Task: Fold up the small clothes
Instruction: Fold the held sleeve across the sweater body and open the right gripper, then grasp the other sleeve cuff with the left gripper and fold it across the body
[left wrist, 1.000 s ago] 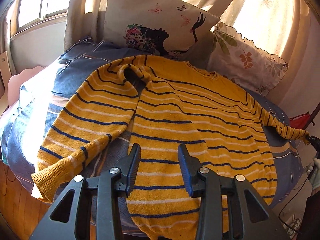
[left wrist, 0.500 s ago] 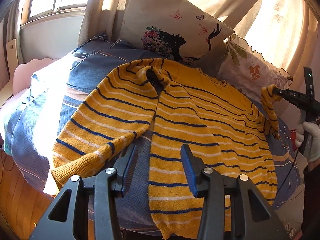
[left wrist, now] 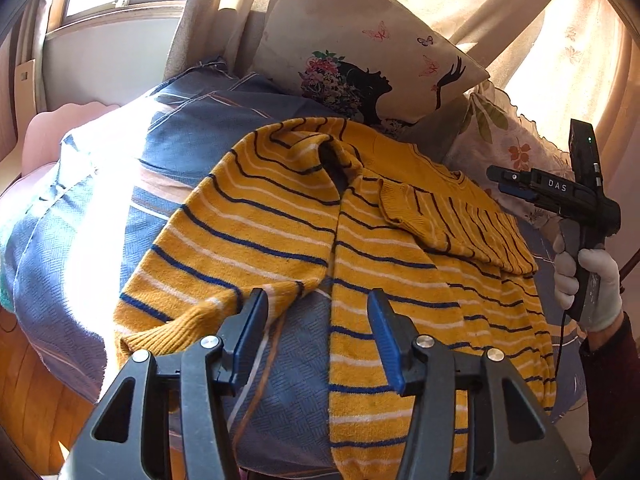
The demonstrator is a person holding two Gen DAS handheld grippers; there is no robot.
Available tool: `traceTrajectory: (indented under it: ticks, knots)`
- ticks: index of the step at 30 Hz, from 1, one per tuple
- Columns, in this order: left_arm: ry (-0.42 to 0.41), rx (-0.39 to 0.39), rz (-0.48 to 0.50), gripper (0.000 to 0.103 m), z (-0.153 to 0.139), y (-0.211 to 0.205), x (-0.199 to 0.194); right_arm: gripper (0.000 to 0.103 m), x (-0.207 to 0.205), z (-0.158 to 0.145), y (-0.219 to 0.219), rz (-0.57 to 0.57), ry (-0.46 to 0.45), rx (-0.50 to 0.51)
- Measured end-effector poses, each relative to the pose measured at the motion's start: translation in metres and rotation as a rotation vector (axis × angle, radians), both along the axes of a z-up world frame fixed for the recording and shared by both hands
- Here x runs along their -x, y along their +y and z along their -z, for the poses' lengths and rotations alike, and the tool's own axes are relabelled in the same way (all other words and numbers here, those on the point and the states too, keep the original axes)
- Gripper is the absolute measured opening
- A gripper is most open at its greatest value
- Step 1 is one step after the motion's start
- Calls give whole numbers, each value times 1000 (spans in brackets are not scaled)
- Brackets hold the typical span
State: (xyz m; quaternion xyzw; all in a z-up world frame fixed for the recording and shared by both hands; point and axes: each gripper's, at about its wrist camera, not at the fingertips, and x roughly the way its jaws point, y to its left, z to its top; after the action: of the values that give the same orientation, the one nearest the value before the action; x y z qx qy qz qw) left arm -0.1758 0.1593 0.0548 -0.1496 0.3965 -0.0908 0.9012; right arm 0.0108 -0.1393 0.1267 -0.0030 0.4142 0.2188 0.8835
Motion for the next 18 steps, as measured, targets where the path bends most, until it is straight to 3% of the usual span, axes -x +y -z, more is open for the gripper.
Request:
traceTrajectory:
  ticks: [7, 14, 15, 16, 18]
  knots:
    - [22, 64, 155, 53, -2, -58, -58, 70, 13, 21, -79, 156, 25, 11]
    - [135, 30, 210, 53, 25, -110, -154, 70, 32, 30, -123, 235, 21, -56]
    - [154, 8, 207, 40, 32, -115, -164, 70, 37, 29, -126, 234, 9, -54]
    - [164, -29, 191, 17, 35, -119, -170, 70, 42, 28, -127, 234, -3, -46]
    - [153, -48, 193, 10, 32, -124, -176, 70, 52, 24, -130, 234, -31, -29]
